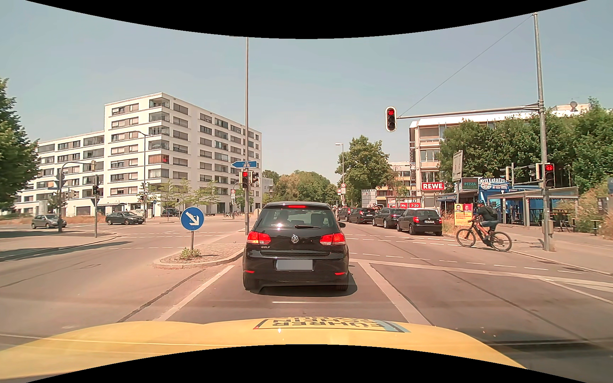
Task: Follow the waypoints while adhering to traffic rules and regulations
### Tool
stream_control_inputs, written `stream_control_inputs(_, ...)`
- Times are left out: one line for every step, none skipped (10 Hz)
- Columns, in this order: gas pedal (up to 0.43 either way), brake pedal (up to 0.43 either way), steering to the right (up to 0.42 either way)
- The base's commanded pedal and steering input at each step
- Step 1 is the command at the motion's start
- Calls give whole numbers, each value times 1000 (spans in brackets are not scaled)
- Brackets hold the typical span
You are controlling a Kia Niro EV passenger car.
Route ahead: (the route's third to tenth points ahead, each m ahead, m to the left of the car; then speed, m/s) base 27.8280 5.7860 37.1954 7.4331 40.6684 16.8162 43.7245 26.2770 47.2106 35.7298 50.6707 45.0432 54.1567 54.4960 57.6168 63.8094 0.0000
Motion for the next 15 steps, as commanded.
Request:
stream_control_inputs(0, 201, -3)
stream_control_inputs(0, 201, -3)
stream_control_inputs(0, 201, -3)
stream_control_inputs(0, 201, -3)
stream_control_inputs(0, 201, -3)
stream_control_inputs(0, 201, -3)
stream_control_inputs(0, 201, -3)
stream_control_inputs(0, 201, -3)
stream_control_inputs(0, 201, -3)
stream_control_inputs(0, 201, -3)
stream_control_inputs(0, 201, -3)
stream_control_inputs(0, 201, -3)
stream_control_inputs(0, 201, -3)
stream_control_inputs(0, 201, -3)
stream_control_inputs(0, 201, -3)
